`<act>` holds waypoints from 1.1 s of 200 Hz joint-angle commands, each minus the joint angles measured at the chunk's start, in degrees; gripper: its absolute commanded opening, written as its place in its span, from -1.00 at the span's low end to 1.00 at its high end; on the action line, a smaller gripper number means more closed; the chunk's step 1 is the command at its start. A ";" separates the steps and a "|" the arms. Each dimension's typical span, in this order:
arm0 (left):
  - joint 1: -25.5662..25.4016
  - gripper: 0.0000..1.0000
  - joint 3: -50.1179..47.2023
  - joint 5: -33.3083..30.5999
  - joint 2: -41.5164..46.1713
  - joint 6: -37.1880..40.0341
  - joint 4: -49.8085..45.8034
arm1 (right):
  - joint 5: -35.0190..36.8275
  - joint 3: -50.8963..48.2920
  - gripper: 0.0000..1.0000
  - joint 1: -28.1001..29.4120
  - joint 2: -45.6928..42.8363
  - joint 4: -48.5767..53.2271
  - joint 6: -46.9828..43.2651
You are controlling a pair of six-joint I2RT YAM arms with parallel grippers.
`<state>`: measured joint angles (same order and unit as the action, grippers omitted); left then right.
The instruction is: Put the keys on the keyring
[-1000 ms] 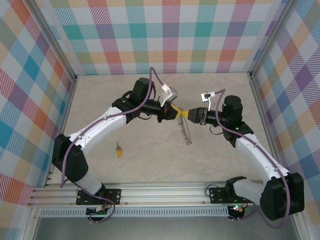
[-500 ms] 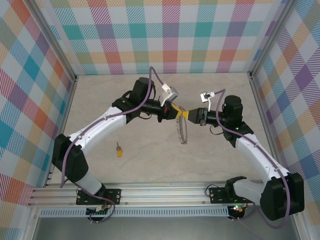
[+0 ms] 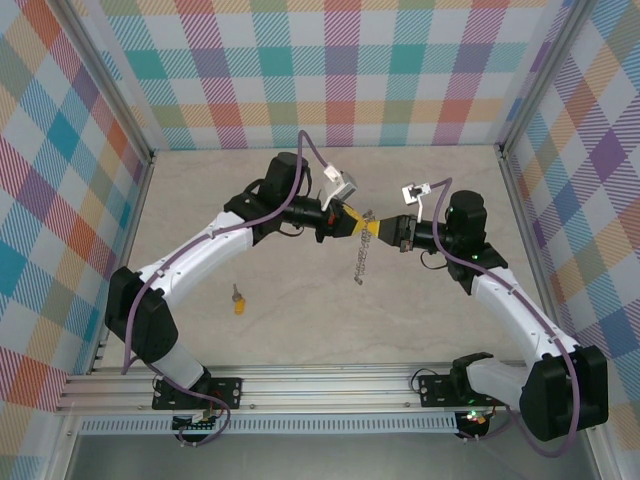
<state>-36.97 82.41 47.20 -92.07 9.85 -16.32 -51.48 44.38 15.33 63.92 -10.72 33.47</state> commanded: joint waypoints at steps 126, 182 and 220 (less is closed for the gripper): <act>0.14 -1.00 2.15 3.83 -2.14 0.59 -1.88 | 0.54 2.39 -0.63 -0.15 -1.52 -0.97 -2.19; 0.16 -1.00 2.40 2.58 -2.14 -0.06 -1.75 | -0.52 2.03 -1.00 -0.08 -1.25 -0.94 -2.27; 0.32 -0.68 0.35 -3.83 0.64 -1.13 -0.05 | 2.61 3.45 -1.00 -0.17 -0.45 1.42 -3.53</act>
<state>-36.60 83.09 47.92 -94.04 9.50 -17.76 -49.82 44.49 15.35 63.33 -9.04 31.14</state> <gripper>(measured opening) 0.087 0.050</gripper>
